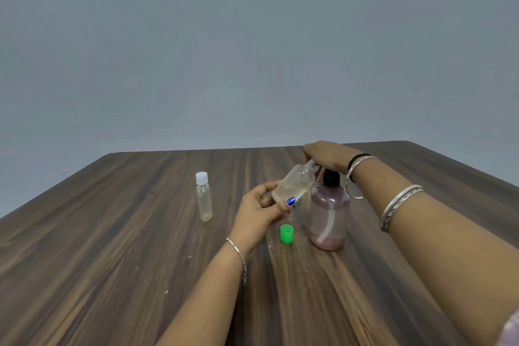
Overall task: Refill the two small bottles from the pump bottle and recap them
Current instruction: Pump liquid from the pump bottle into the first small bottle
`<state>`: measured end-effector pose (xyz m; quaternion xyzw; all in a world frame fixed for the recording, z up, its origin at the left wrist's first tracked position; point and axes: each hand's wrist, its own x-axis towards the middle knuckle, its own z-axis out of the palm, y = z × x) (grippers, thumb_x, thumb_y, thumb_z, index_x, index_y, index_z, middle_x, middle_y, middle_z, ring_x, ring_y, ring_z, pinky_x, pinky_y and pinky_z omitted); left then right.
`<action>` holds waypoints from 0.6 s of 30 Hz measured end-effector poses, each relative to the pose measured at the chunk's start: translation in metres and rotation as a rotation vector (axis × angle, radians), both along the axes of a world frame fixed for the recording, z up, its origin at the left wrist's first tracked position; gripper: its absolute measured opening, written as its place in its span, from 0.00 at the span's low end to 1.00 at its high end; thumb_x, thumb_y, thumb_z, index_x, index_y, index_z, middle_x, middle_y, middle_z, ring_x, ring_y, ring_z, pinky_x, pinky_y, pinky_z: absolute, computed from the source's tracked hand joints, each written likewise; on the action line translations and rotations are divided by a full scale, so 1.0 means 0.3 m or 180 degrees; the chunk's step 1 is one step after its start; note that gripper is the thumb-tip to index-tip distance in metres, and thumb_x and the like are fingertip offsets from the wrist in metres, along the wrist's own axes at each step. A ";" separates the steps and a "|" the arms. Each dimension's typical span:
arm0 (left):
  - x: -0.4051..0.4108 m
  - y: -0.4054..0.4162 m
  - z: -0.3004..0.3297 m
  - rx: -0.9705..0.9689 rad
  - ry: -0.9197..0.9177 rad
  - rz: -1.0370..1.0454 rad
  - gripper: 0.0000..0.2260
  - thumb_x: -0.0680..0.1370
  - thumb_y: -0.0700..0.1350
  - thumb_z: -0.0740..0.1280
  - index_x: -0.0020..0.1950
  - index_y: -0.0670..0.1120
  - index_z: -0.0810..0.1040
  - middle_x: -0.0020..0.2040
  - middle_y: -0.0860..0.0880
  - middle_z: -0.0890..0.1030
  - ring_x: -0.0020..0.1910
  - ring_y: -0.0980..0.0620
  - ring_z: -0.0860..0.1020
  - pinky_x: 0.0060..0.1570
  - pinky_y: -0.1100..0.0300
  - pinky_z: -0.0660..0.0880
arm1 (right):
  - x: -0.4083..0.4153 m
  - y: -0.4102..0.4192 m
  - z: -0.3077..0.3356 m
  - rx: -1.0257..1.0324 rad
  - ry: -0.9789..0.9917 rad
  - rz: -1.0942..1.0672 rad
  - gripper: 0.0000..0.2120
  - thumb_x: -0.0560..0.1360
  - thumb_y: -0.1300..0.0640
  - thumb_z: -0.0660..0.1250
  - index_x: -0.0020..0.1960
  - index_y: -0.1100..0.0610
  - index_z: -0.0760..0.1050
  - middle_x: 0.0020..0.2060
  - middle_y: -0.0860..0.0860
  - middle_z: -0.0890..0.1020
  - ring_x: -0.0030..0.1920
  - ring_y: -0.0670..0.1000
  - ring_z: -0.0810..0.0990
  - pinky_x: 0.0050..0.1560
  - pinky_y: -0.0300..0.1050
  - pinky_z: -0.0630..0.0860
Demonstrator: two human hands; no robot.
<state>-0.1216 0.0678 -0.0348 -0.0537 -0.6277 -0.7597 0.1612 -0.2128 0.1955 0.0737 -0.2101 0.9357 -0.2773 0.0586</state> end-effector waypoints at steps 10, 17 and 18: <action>-0.006 0.005 0.004 0.0073 0.0023 -0.0020 0.15 0.72 0.32 0.69 0.53 0.47 0.76 0.47 0.47 0.84 0.46 0.47 0.81 0.45 0.60 0.79 | 0.007 0.007 0.040 0.0020 -0.0259 -0.0034 0.11 0.77 0.55 0.50 0.46 0.60 0.67 0.26 0.52 0.78 0.31 0.52 0.68 0.32 0.41 0.62; -0.002 0.002 -0.004 0.0040 -0.0027 0.0016 0.15 0.72 0.32 0.68 0.54 0.47 0.76 0.46 0.48 0.84 0.46 0.47 0.81 0.44 0.61 0.80 | 0.013 -0.005 0.013 0.0151 -0.0050 0.0041 0.12 0.78 0.59 0.50 0.38 0.57 0.65 0.31 0.51 0.75 0.32 0.49 0.67 0.35 0.42 0.61; -0.001 0.000 -0.003 0.0030 -0.0022 0.0011 0.15 0.72 0.32 0.68 0.53 0.47 0.76 0.45 0.49 0.84 0.45 0.47 0.81 0.44 0.60 0.79 | 0.015 -0.004 0.009 0.0173 -0.0054 0.0034 0.12 0.78 0.60 0.51 0.37 0.57 0.64 0.31 0.51 0.74 0.32 0.49 0.66 0.34 0.42 0.61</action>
